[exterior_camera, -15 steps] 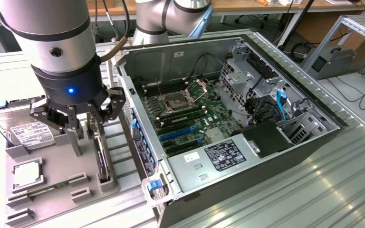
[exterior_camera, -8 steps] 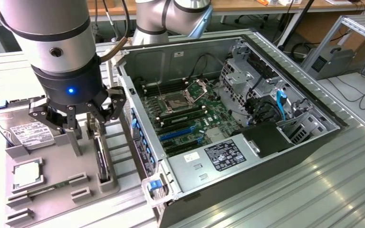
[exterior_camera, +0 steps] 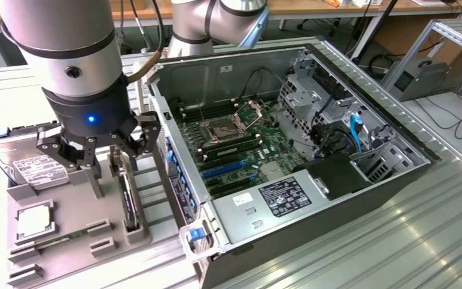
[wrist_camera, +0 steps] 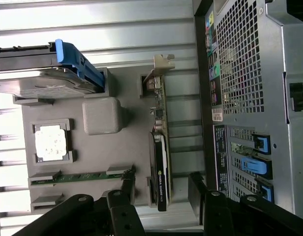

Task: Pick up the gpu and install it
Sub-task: 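Pick up the gpu and move the gpu toward the slot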

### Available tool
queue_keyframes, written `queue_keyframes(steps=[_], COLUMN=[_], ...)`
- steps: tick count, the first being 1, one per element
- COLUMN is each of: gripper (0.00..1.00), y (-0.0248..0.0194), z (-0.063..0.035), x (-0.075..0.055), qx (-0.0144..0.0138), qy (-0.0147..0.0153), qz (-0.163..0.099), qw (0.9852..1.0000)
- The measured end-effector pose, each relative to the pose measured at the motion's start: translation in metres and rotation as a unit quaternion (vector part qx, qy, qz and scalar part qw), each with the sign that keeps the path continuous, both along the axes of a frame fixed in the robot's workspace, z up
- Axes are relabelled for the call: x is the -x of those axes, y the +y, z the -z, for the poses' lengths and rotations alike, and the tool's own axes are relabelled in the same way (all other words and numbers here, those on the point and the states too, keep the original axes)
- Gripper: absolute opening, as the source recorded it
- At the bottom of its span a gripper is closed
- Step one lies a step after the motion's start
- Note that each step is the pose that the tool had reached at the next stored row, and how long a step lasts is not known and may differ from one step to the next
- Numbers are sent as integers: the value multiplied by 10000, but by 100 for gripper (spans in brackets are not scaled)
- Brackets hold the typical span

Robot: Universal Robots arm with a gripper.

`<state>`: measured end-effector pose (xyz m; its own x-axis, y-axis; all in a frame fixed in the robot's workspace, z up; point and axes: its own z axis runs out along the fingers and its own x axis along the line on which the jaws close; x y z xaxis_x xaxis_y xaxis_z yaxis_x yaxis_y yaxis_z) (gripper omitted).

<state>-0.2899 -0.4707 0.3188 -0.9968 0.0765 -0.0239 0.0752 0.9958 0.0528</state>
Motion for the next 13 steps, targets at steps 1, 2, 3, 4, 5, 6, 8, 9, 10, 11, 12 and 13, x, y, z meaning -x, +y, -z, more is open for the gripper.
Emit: queue_keyframes(steps=[1,2,3,4,5,6,8,9,10,11,12,13], gripper=[56,56,56,56,56,56,56,56,56,56,56,56], y=[0,0,0,0,0,0,0,0,0,0,0,0], z=[16,26,35,45,66,91,135,158,174,200,217,236], x=[0,0,0,0,0,0,0,0,0,-1,-1,-2], qx=[0,0,0,0,1,0,0,0,0,0,0,0], qy=[0,0,0,0,0,0,0,0,0,0,0,0], qz=[0,0,0,0,0,0,0,0,0,0,0,0], qw=[10000,10000,10000,10000,10000,10000,10000,10000,10000,10000,10000,10000])
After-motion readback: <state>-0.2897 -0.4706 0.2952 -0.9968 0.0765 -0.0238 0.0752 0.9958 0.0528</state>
